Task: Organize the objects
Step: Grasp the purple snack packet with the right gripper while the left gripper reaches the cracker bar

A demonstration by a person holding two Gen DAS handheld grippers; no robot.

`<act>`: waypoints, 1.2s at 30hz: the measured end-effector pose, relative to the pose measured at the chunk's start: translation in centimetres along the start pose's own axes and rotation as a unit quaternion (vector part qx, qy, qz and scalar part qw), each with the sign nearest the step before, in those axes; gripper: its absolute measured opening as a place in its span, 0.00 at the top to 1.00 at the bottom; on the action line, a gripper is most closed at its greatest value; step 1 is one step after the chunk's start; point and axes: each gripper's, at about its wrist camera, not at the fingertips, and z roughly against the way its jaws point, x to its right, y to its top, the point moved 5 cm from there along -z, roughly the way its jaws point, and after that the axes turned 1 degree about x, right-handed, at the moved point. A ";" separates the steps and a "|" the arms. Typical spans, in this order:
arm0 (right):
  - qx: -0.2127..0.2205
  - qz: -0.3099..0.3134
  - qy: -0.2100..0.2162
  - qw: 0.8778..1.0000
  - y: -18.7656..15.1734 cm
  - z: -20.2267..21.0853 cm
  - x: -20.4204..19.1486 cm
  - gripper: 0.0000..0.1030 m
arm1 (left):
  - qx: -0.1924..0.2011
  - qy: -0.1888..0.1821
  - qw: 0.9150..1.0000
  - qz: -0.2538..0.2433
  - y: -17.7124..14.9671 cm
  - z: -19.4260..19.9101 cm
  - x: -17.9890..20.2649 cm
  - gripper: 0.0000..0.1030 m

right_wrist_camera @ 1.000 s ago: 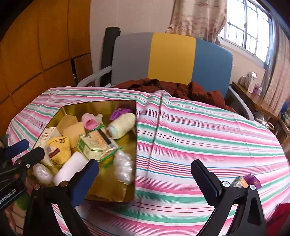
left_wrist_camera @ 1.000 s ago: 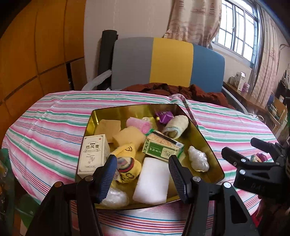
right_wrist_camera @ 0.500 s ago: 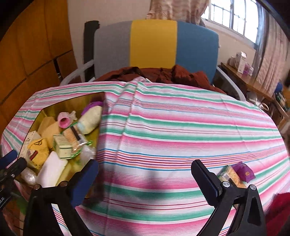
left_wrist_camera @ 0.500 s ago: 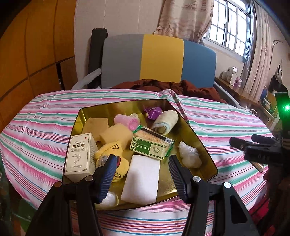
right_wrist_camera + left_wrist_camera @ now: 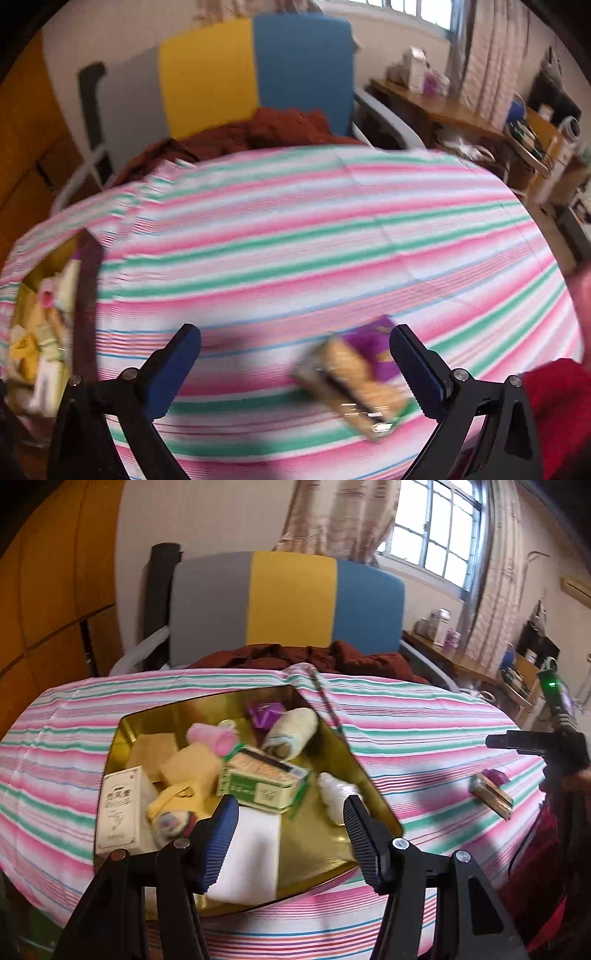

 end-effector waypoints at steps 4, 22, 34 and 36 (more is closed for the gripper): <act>-0.057 -0.010 0.001 0.998 -0.1 -2.3 4.1 0.01 | 0.005 -0.018 1.000 -0.014 0.4 0.0 1.4 0.42; -0.169 0.022 0.015 0.985 -1.5 -8.8 7.2 0.61 | -0.007 -0.068 0.995 -0.069 1.8 -1.3 7.4 0.42; -0.095 -0.071 0.127 0.985 -0.5 -6.2 8.4 0.61 | -0.077 -0.147 0.980 -0.108 1.0 -5.2 15.2 0.42; -0.086 -0.114 0.127 0.982 -0.4 -5.9 10.4 0.61 | -0.093 -0.159 0.974 -0.134 0.2 -6.1 16.9 0.43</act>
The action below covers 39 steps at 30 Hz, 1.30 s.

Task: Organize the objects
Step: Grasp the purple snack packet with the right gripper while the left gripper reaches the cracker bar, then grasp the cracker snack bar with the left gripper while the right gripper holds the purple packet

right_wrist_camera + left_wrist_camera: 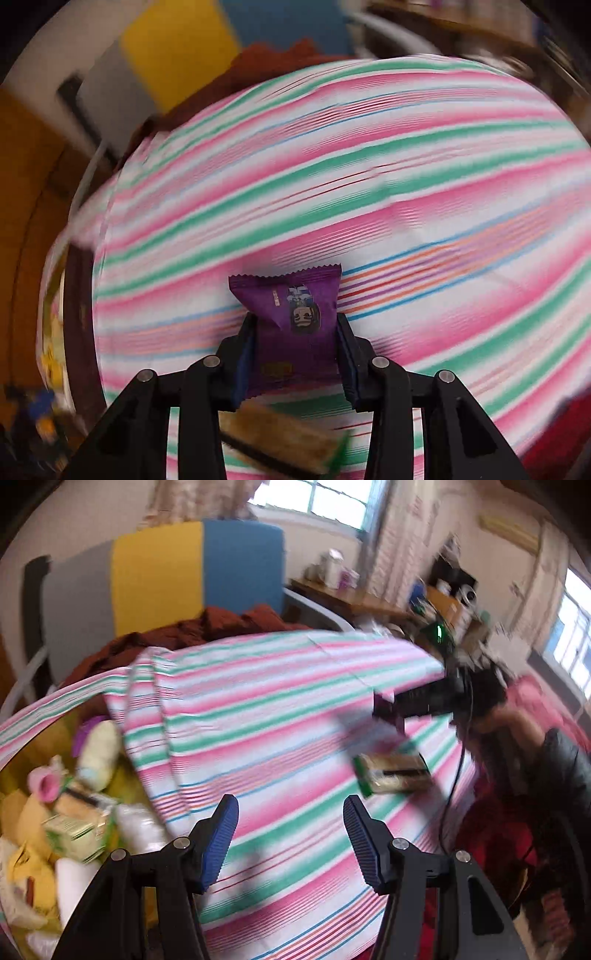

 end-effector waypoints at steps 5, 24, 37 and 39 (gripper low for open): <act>0.010 -0.019 -0.006 1.000 0.3 0.8 0.4 0.61 | -0.039 -0.050 0.995 -0.079 0.5 -3.3 3.5 0.42; 0.005 -0.025 -0.038 0.999 0.8 0.0 1.8 0.61 | -0.103 -0.133 0.914 -0.370 2.0 -12.8 12.1 0.23; -0.002 -0.011 -0.051 0.999 1.1 -0.7 1.7 0.61 | -0.125 -0.173 0.924 -0.317 1.9 -15.2 12.8 0.43; 0.002 -0.004 -0.046 0.999 1.1 -0.5 1.5 0.61 | -0.124 -0.146 0.939 -0.287 1.9 -14.8 11.9 0.50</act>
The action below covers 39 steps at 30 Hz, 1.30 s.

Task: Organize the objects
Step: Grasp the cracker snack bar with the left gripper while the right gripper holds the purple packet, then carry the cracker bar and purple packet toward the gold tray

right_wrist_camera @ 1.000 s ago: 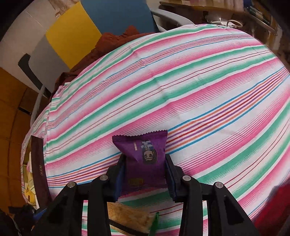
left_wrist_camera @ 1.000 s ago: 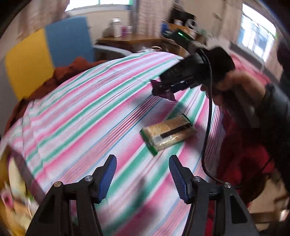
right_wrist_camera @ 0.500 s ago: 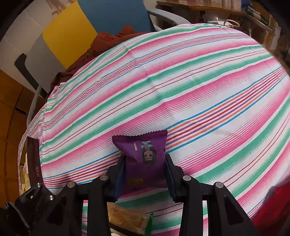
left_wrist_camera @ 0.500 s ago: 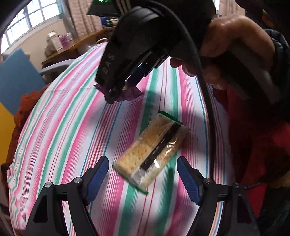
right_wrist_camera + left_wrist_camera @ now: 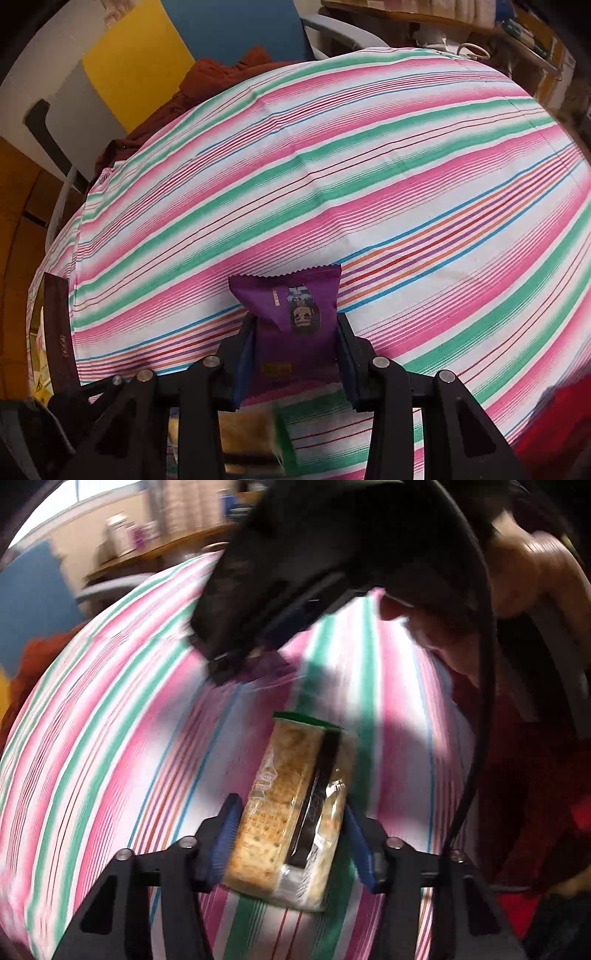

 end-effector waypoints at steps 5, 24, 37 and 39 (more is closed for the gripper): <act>0.000 0.045 0.030 0.999 -0.2 0.2 -2.2 0.61 | 0.018 0.058 0.990 0.125 -3.3 2.2 -1.6 0.51; -0.064 0.146 0.010 0.987 -2.2 -3.1 -6.4 0.60 | 0.058 0.145 0.953 0.260 -10.1 5.9 -3.0 0.51; -0.059 0.163 -0.006 0.985 -2.2 -3.5 -6.8 0.60 | 0.085 0.177 0.942 0.272 -9.6 9.4 -2.8 0.52; -0.058 0.165 -0.008 0.984 -2.2 -3.4 -6.8 0.60 | 0.101 0.184 0.938 0.277 -9.7 11.5 -2.6 0.52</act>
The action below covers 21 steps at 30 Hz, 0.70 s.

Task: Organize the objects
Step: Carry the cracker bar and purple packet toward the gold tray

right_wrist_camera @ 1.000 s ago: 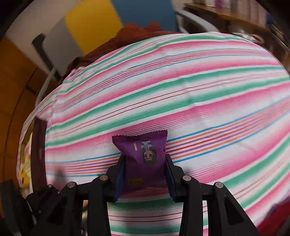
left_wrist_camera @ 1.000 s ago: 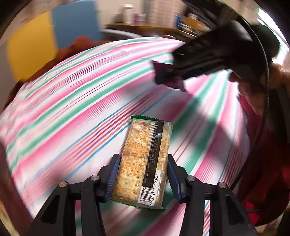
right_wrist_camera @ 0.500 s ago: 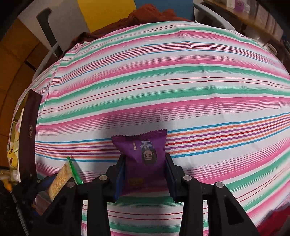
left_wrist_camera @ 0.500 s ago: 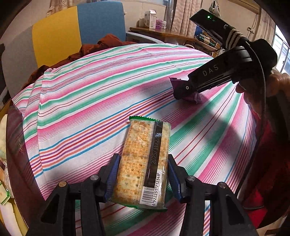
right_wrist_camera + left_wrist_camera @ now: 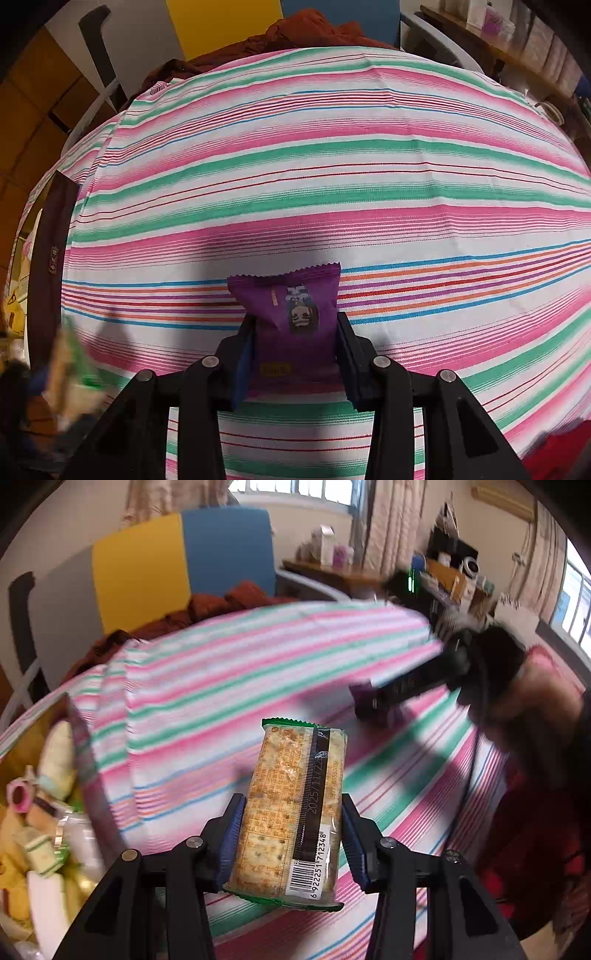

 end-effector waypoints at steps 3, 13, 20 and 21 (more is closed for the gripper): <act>0.000 0.006 -0.007 1.000 -0.1 0.1 0.1 0.60 | 0.029 0.018 0.999 0.013 1.0 2.4 -1.5 0.52; 0.000 0.028 -0.053 0.998 0.4 -0.7 -1.6 0.60 | 0.080 0.088 0.991 0.064 0.7 8.1 -7.5 0.52; 0.000 0.036 -0.051 0.998 0.6 -0.3 -5.4 0.61 | 0.083 0.112 0.985 0.104 -1.2 9.3 -11.3 0.52; 0.003 0.039 -0.047 0.998 0.7 -0.1 -6.0 0.61 | 0.084 0.116 0.984 0.109 -1.4 9.4 -11.7 0.52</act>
